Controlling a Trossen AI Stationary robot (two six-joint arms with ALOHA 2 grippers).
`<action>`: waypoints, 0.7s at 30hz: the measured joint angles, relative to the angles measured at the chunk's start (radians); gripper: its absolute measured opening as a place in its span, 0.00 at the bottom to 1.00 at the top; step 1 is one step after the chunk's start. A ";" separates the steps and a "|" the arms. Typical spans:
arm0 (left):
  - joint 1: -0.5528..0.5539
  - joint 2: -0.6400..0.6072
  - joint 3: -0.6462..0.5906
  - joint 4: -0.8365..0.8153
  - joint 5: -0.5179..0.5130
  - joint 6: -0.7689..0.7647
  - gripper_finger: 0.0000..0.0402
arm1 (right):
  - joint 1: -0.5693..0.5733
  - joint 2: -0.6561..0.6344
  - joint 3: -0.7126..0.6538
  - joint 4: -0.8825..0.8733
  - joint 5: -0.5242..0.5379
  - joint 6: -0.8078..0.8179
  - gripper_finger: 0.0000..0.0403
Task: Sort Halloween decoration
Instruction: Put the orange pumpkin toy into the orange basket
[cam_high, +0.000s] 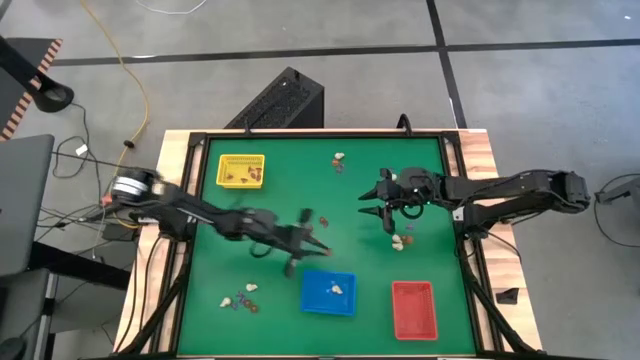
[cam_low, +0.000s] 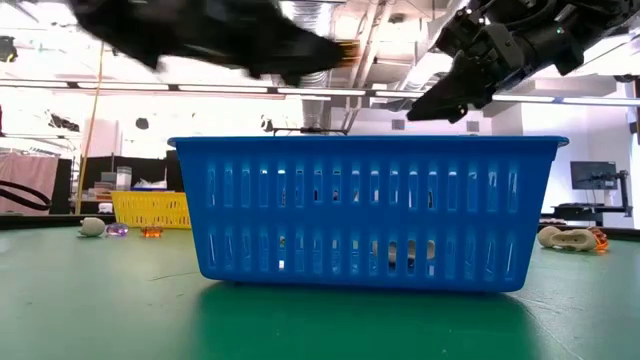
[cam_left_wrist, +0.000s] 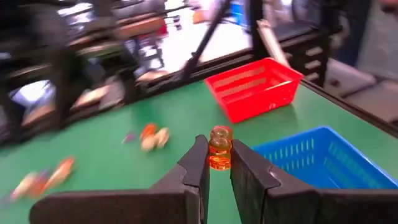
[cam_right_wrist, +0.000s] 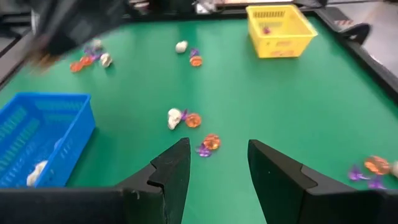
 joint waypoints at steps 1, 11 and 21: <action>0.009 0.061 0.065 -0.003 0.037 0.031 0.10 | -0.005 -0.018 0.000 -0.020 0.000 0.014 0.48; 0.083 0.558 0.758 -0.232 0.567 -0.023 0.10 | -0.027 -0.211 0.000 -0.262 0.008 0.082 0.48; 0.080 0.869 1.276 -0.471 0.696 -0.076 0.10 | -0.027 -0.356 0.000 -0.388 0.134 0.100 0.48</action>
